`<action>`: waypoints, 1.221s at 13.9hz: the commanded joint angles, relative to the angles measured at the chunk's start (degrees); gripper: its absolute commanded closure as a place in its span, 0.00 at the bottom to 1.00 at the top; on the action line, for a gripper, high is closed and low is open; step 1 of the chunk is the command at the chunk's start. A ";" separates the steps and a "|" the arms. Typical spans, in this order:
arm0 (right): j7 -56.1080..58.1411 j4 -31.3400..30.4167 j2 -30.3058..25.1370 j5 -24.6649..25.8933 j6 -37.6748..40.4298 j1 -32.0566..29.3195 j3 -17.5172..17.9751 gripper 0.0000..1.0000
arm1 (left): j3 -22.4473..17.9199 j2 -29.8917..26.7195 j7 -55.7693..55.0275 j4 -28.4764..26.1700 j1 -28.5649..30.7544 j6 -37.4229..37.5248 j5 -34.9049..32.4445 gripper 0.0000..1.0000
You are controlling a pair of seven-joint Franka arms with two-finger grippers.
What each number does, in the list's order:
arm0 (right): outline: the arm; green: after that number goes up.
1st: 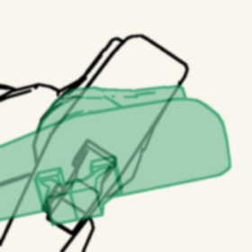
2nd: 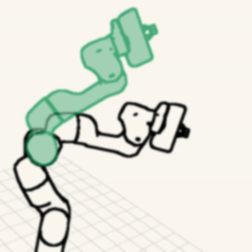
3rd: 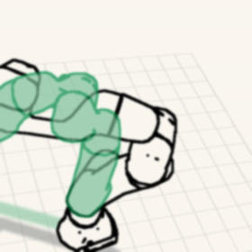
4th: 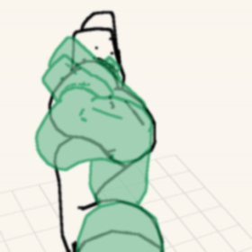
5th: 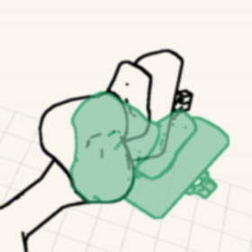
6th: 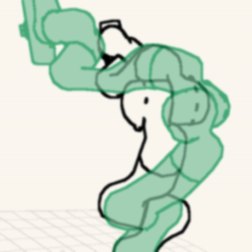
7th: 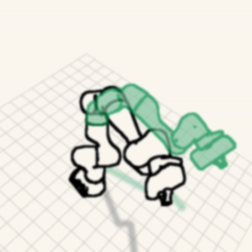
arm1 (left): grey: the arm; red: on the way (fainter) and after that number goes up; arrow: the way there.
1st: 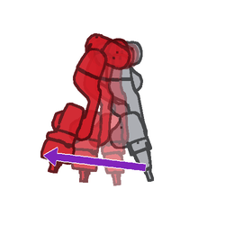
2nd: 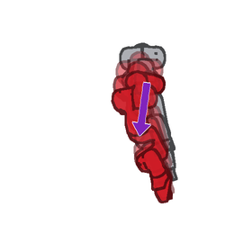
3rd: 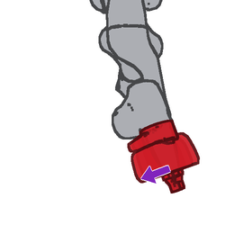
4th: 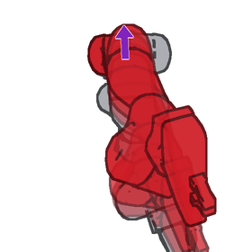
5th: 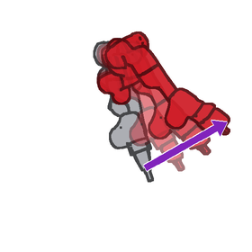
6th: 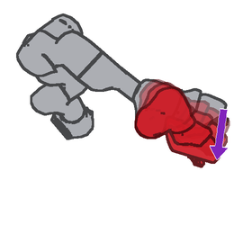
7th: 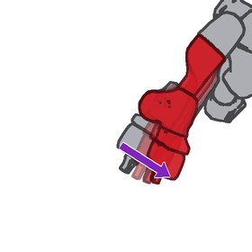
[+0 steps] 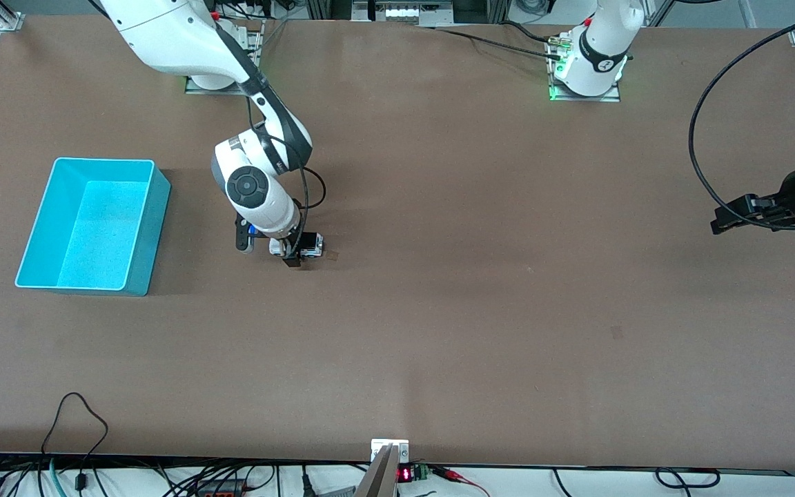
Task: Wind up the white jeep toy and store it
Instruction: 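Lift the jeep with the right gripper and carry it over the bin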
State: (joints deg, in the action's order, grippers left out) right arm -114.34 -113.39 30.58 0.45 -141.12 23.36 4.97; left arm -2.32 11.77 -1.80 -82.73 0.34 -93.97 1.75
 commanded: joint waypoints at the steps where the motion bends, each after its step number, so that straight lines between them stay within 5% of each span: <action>1: 3.66 0.80 0.44 0.08 -0.03 0.63 -0.40 0.63 | -0.67 -0.08 -0.22 -0.06 -0.34 -0.69 1.41 0.00; 3: 6.32 0.72 0.44 0.08 0.23 0.55 -0.40 0.91 | -0.67 -0.08 -0.04 0.20 -0.34 -0.69 1.50 0.00; 5: 9.55 0.72 0.36 0.08 0.67 0.63 -0.40 1.00 | -0.67 -0.17 0.13 0.20 -0.34 -0.61 1.59 0.00; 11: 39.50 0.54 -11.75 -0.36 19.55 -5.50 -0.40 1.00 | 3.28 -0.26 0.13 -0.41 3.53 -1.48 0.80 0.00; 17: 77.11 0.36 -22.92 -0.27 34.85 -22.27 -0.40 1.00 | 3.11 -0.61 -0.48 -0.41 2.29 -0.69 0.80 0.00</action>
State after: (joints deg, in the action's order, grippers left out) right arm -47.88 -111.33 11.05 0.50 -108.99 6.76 3.63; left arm 0.54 11.81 -1.86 -82.80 2.33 -94.73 1.76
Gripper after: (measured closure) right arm 0.485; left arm 0.000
